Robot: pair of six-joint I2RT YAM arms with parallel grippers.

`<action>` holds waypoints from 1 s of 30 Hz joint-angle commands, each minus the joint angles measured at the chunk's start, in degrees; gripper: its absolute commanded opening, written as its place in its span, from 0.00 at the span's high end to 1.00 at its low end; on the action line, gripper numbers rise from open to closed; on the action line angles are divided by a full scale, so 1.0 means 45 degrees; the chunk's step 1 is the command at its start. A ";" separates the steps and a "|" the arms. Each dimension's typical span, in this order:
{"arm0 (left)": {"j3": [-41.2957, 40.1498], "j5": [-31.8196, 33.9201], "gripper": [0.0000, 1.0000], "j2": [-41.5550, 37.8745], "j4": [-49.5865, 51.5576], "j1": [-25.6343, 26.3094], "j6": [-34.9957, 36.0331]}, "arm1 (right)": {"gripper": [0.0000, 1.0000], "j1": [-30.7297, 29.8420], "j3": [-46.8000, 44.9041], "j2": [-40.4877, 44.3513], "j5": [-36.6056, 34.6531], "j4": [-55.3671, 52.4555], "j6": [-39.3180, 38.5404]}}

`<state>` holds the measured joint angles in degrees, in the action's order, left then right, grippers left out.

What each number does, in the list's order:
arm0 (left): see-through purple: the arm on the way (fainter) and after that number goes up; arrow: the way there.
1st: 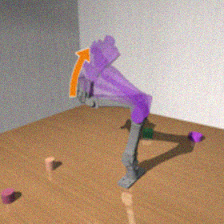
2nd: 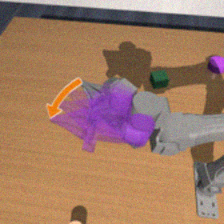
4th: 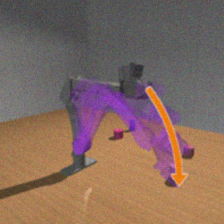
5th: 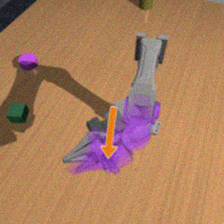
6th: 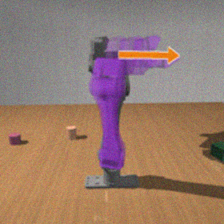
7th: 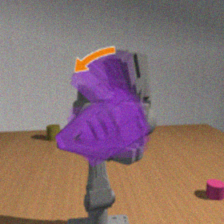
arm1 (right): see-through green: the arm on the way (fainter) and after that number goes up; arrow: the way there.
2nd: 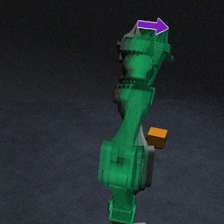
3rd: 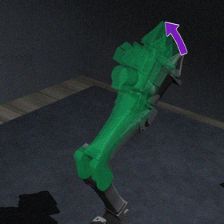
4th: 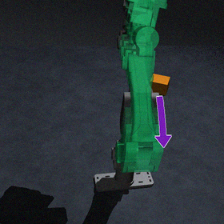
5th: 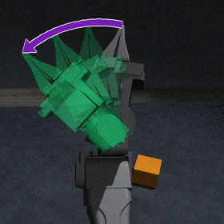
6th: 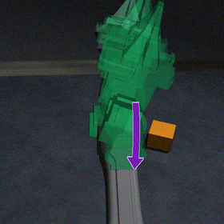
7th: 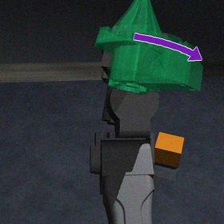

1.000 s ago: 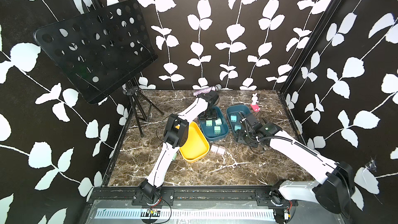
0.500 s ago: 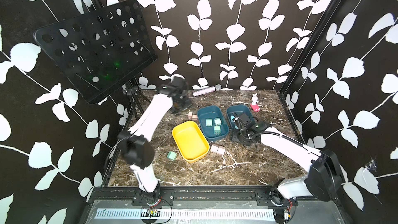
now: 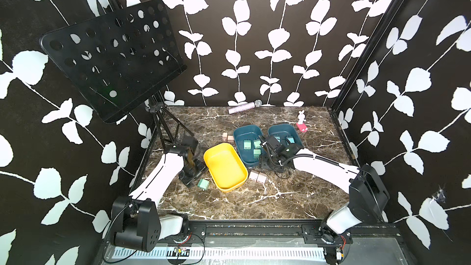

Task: Place the plugs by color into the storage box
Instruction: Pick up the plug from the center of the board.

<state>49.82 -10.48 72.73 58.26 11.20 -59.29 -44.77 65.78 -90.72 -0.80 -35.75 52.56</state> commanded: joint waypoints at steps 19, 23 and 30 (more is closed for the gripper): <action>-0.1430 0.0133 0.28 0.1555 -0.3109 -0.0051 -0.1481 | 0.28 -0.0299 0.0001 0.0081 -0.0240 0.0043 0.0449; -0.2070 -0.0033 0.30 0.1708 -0.3554 -0.0019 -0.1819 | 0.28 -0.0304 -0.0066 0.0120 -0.0280 0.0050 0.0479; -0.1915 -0.0018 0.32 0.1479 -0.2846 0.0050 -0.1787 | 0.28 -0.0305 -0.0228 0.0255 -0.0377 0.0090 0.0594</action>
<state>44.27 -9.85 77.49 43.48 11.05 -66.70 -45.78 65.67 -91.07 -1.04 -35.03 53.93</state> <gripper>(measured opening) 0.679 0.722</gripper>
